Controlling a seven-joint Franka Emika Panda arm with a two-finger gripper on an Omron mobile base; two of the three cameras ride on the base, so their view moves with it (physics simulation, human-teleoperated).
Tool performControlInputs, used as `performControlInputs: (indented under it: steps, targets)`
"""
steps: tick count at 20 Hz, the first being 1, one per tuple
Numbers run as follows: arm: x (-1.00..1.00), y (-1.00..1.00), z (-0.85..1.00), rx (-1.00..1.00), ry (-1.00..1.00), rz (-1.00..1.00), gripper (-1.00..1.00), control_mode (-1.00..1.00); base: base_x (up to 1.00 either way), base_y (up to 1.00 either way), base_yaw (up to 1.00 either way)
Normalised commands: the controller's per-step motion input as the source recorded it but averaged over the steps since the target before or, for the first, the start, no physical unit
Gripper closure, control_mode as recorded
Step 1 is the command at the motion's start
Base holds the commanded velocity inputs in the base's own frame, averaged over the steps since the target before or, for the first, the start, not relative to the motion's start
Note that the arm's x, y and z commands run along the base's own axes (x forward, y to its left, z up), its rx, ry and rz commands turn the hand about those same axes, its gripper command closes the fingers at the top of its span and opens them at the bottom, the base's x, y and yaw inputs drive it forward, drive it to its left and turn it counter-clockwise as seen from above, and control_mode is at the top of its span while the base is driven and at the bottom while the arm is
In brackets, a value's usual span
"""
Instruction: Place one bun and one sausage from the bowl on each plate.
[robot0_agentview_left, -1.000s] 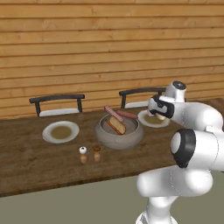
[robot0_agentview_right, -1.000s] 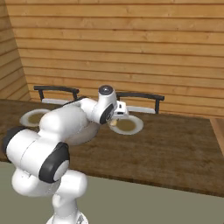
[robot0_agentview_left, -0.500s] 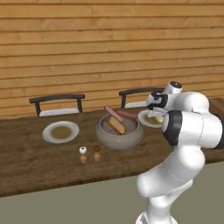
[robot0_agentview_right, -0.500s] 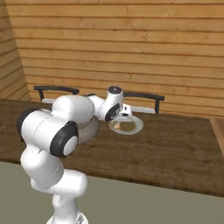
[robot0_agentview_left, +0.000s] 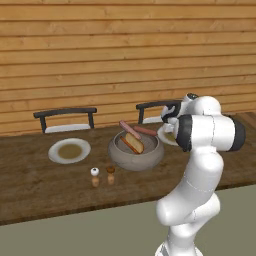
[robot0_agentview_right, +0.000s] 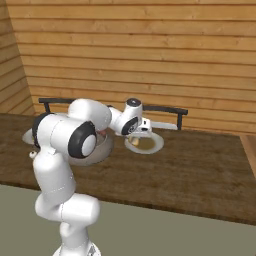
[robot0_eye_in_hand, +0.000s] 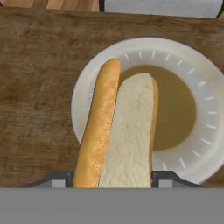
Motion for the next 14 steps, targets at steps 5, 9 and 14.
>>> performControlInputs:
  steps: [5,9,14]
  targets:
    - [0.09,0.0,-0.28,0.0,0.0,0.0,1.0,-1.0,0.0,0.0,0.0]
    - [0.0,0.0,-0.12,0.0,0.0,0.0,1.0,-1.0,0.0,0.0,0.0]
    - [0.13,0.0,-0.14,0.0,0.0,0.0,1.0,-1.0,0.0,0.0,0.0]
